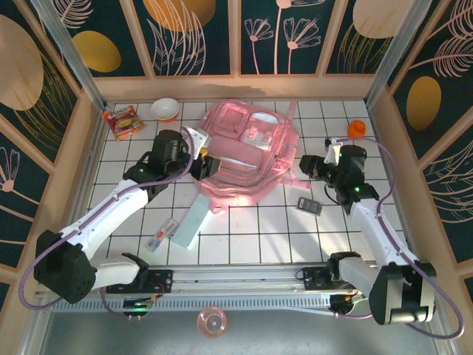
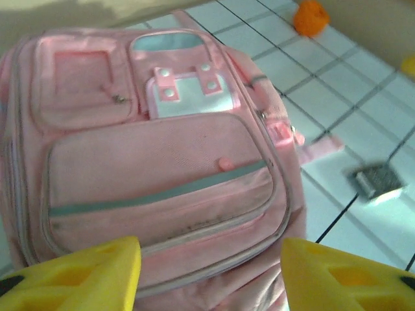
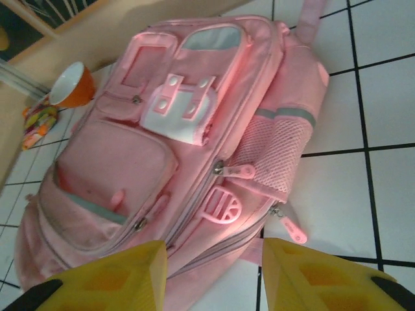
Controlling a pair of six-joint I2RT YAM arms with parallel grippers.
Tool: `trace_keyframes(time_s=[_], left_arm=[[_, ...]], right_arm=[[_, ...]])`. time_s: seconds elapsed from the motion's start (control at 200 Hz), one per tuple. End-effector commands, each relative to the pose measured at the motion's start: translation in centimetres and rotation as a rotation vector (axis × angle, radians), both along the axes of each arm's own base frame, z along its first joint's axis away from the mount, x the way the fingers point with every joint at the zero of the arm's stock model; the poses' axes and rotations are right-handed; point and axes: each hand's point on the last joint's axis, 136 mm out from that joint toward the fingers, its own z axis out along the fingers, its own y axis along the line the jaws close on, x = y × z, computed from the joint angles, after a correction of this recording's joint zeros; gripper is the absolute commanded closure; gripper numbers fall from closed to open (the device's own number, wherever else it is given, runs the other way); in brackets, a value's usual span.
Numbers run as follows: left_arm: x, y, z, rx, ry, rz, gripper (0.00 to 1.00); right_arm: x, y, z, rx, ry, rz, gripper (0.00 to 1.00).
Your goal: Pack books, pencil case, and school supplies into a backpack
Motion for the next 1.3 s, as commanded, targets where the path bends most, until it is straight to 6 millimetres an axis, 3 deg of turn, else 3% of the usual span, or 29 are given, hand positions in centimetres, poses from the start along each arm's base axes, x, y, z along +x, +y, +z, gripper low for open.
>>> trace_keyframes(time_s=[0.0, 0.29, 0.405, 0.425, 0.485, 0.611, 0.796, 0.936, 1.136, 1.211, 1.296], left_arm=[[-1.1, -1.4, -1.5, 0.290, -0.245, -0.407, 0.42], [0.9, -3.4, -7.4, 0.553, -0.266, -0.730, 0.34], [1.9, -4.7, -8.7, 0.585, -0.302, -0.754, 0.29], [2.1, -4.9, -9.8, 0.597, -0.288, -0.765, 0.28], [2.7, -5.4, -10.7, 0.618, -0.304, -0.769, 0.27], [4.3, -6.3, -11.6, 0.643, -0.356, -0.731, 0.23], [5.9, -7.6, -11.0, 0.590, -0.419, -0.671, 0.21], [5.9, -8.3, -11.5, 0.561, -0.407, -0.683, 0.24], [4.8, -8.5, -13.9, 0.605, -0.380, -0.751, 0.22], [4.8, -8.4, -14.4, 0.614, -0.365, -0.754, 0.30], [5.0, -8.8, -13.1, 0.576, -0.360, -0.728, 0.62]], right_arm=[[-0.9, 1.0, 2.0, 0.061, -0.090, 0.050, 0.58], [-3.6, 2.3, 3.2, 0.095, -0.202, 0.143, 0.57], [-4.2, 2.1, 3.2, 0.076, -0.208, 0.141, 0.57], [-4.3, 2.1, 3.1, 0.074, -0.206, 0.142, 0.57], [-4.4, 2.0, 2.9, 0.068, -0.199, 0.142, 0.57], [-4.5, 2.1, 2.6, 0.066, -0.189, 0.147, 0.57], [-4.5, 2.2, 2.7, 0.071, -0.197, 0.152, 0.57], [-4.5, 2.3, 2.7, 0.074, -0.200, 0.157, 0.57], [-4.4, 2.3, 2.6, 0.072, -0.201, 0.161, 0.57], [-4.4, 2.3, 2.4, 0.056, -0.203, 0.167, 0.57], [-4.1, 1.9, 1.8, -0.041, -0.221, 0.186, 0.54]])
